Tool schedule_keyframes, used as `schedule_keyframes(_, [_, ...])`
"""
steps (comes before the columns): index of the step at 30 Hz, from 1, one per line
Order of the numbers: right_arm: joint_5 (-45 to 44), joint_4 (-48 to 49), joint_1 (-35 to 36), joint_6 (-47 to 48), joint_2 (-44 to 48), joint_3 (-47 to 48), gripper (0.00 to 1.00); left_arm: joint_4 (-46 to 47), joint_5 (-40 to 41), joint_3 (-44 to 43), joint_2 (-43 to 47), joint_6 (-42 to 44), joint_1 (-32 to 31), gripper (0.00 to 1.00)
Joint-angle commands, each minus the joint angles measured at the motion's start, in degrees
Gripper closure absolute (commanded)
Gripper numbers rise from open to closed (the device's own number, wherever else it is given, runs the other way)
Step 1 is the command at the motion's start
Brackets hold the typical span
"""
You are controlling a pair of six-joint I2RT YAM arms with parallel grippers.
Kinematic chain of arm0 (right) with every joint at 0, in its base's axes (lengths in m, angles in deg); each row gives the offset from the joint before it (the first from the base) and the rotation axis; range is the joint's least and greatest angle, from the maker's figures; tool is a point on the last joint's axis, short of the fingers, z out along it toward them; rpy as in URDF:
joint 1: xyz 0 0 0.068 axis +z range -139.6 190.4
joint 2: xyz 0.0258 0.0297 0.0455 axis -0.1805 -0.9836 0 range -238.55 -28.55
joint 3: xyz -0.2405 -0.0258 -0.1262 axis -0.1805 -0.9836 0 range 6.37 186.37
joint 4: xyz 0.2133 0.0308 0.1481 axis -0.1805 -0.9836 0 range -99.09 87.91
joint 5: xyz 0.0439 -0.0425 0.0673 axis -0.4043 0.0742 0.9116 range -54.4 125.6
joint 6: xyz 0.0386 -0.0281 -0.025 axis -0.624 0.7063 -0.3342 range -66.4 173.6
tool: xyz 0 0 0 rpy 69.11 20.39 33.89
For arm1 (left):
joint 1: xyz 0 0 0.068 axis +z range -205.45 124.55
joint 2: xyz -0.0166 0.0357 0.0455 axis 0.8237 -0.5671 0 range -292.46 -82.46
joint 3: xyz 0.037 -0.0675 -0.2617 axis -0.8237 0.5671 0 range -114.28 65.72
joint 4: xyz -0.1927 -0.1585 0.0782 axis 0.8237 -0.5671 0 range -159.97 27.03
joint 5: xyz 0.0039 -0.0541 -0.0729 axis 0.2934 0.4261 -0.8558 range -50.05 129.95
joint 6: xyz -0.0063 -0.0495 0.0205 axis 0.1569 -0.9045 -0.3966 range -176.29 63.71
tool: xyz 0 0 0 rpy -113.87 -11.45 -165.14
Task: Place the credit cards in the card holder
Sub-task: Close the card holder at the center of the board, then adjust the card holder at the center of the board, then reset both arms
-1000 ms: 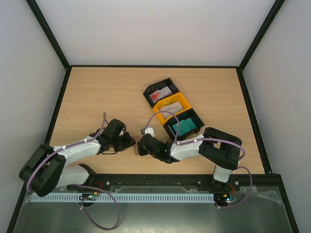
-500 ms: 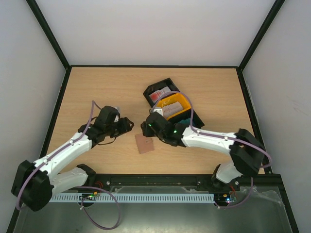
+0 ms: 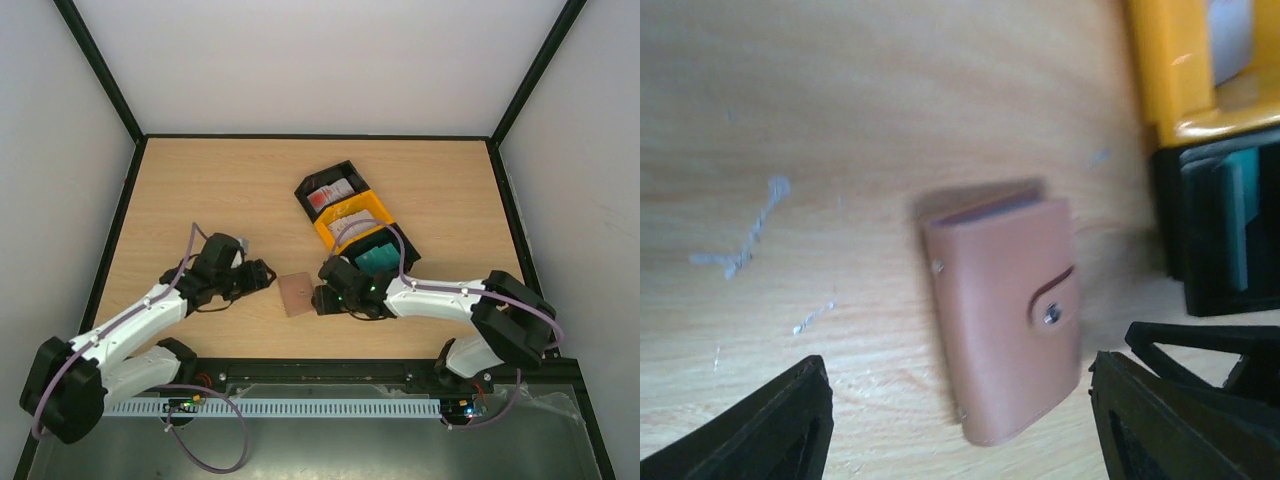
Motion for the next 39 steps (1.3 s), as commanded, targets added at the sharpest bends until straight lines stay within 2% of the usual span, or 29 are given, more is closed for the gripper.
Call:
schedule_keyframes(1, [5.75,5.64,1.50,-3.08,-2.87,-1.26,0.47,7.07,-8.45,4.51,-3.98,-1.61,0.19,0.32])
schedule_keyframes(5, [5.55,9.59,2.67,-5.07,-6.78,-1.18,0.67,9.89,-9.19,5.17,-7.89,-2.13,-0.10,0.45])
schedule_keyframes(8, [5.42,12.34,3.20,-7.01,-8.74,-1.56,0.77,11.40,-10.04,4.21,-10.42,-2.26,-0.25,0.49])
schedule_keyframes(12, [5.12,17.41,3.75,-10.99,-10.12,-2.55,0.84,12.89,-10.92,2.29,-16.02,-1.75,-0.28,0.52])
schedule_keyframes(16, [3.85,21.91,3.97,-15.07,-10.28,-2.86,0.84,14.71,-12.16,1.23,-20.08,-0.89,-0.35,0.55])
schedule_keyframes(22, [-1.27,19.01,3.97,-14.46,-7.06,-1.89,0.75,11.90,-10.53,-1.57,-20.57,1.34,-0.30,0.53])
schedule_keyframes(25, [-5.67,14.55,3.99,-13.66,-1.75,-2.92,0.66,7.48,-5.96,-3.16,-16.83,2.09,-0.35,0.46])
schedule_keyframes(31, [-22.59,-4.22,3.97,-12.36,17.49,-3.44,0.54,-5.55,5.32,-8.06,-1.46,4.61,-0.08,0.27])
schedule_keyframes(33, [-28.79,-10.79,3.97,-12.82,25.33,-3.10,0.48,-9.55,10.07,-10.49,4.30,5.89,0.07,0.20])
schedule_keyframes(35, [-34.14,-16.71,3.93,-13.14,33.33,-2.47,0.42,-13.11,14.84,-12.44,10.30,6.74,0.16,0.02])
schedule_keyframes(39, [-42.51,-26.78,3.95,-13.08,49.07,1.31,0.31,-18.36,23.09,-15.86,20.54,8.11,0.27,0.00])
